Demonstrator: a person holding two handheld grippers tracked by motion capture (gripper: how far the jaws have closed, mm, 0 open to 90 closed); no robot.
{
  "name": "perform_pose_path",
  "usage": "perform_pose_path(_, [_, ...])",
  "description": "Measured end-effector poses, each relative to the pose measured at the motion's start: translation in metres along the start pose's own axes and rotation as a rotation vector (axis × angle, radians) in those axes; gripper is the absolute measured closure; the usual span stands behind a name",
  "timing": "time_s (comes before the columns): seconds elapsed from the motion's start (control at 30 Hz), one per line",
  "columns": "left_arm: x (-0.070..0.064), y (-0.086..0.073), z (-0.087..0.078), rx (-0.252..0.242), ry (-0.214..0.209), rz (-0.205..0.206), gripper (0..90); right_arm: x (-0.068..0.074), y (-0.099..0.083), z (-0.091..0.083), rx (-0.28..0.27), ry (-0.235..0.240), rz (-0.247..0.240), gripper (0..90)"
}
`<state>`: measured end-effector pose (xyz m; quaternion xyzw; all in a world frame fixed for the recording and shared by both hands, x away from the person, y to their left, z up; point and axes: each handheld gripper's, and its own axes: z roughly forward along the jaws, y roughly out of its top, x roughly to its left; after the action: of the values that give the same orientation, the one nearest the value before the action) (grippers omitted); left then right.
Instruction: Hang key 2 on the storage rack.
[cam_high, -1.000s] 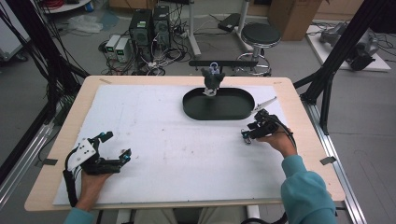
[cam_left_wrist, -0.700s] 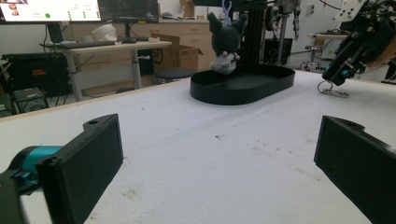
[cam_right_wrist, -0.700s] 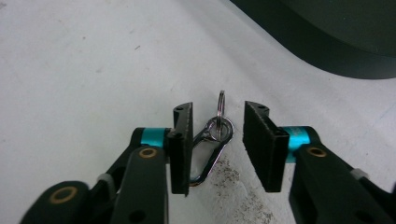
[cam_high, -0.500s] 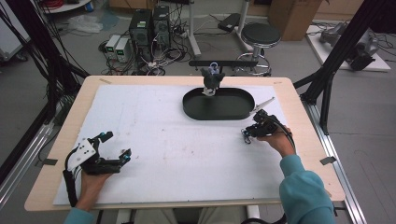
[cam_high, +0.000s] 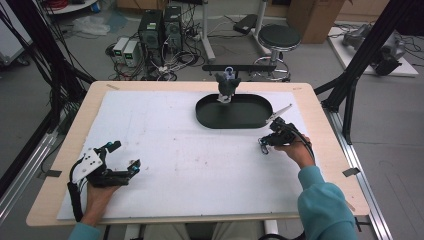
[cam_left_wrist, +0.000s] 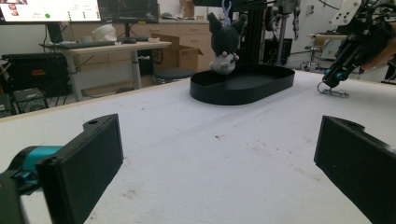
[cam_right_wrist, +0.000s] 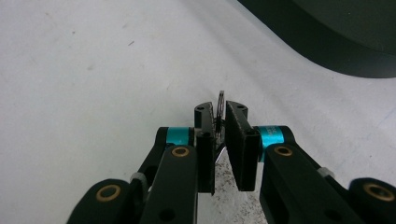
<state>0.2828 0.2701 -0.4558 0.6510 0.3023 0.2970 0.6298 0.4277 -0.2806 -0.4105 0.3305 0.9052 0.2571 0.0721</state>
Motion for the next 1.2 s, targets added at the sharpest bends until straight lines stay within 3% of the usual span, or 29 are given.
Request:
perform_pose_path(0.6, [0.000, 0.000, 0.000, -0.002, 0.000, 0.000, 1.7, 0.002, 0.001, -0.001, 0.018, -0.023, 0.006, 88.7])
perform_pose_path(0.77, [0.000, 0.000, 0.000, -0.001, -0.001, 0.003, 1.7, 0.001, 0.001, -0.007, -0.023, -0.020, 0.017, 88.9])
perform_pose_path(1.2, [0.000, 0.000, 0.000, 0.000, 0.002, 0.000, 1.7, 0.001, 0.006, -0.031, -0.197, 0.007, 0.057, 88.9])
